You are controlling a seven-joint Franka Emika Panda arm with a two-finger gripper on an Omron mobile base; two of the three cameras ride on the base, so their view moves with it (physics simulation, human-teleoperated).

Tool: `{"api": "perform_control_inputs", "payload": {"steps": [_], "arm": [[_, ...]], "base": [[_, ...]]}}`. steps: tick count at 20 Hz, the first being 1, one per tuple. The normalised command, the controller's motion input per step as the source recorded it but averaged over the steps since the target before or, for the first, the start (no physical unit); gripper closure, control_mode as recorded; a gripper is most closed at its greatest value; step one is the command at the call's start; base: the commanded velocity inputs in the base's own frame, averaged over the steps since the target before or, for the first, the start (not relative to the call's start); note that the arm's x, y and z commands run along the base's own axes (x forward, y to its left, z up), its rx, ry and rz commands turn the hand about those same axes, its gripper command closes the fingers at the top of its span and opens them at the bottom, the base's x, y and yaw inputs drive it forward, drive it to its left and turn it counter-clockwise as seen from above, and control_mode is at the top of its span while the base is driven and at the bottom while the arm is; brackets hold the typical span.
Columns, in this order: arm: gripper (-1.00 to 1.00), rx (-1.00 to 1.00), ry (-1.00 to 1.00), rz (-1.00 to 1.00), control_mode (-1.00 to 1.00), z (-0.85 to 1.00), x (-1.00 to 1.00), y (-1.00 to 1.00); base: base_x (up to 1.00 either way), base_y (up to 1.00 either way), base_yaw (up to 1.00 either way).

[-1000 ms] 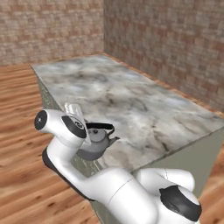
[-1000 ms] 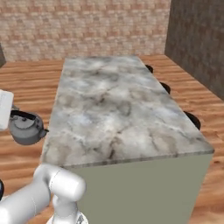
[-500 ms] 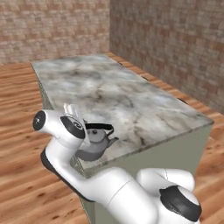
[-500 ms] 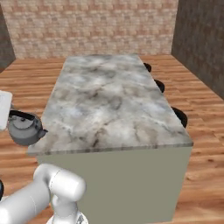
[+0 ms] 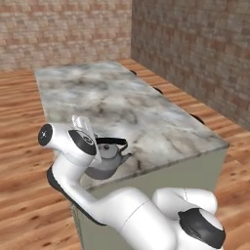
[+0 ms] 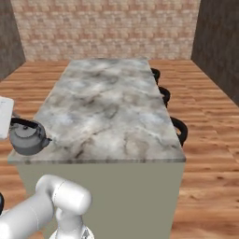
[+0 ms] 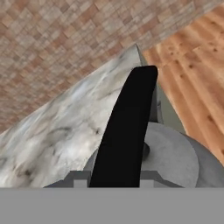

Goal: The kettle is done boiling. Turn off the stove, then wait for 300 timesteps before moving the kettle to the dining table.

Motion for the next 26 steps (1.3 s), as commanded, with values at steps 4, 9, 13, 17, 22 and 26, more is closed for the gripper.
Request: {"api": "perform_control_inputs", "payload": {"steps": [4,9,13,17,22,26], "arm": [[1.0,0.0,0.0,0.0,1.0,0.0,0.0,0.0],[1.0,0.0,0.0,0.0,1.0,0.0,0.0,0.0],[1.0,0.0,0.0,0.0,1.0,0.0,0.0,0.0],[1.0,0.0,0.0,0.0,1.0,0.0,0.0,0.0],[1.0,0.0,0.0,0.0,1.0,0.0,0.0,0.0],[1.0,0.0,0.0,0.0,1.0,0.0,0.0,0.0]], "base": [[0.0,-0.64,0.19],[0.0,-0.64,0.19],[0.0,-0.64,0.2],[0.0,-0.65,0.21],[0.0,-0.64,0.21],[0.09,-0.43,0.21]]}}
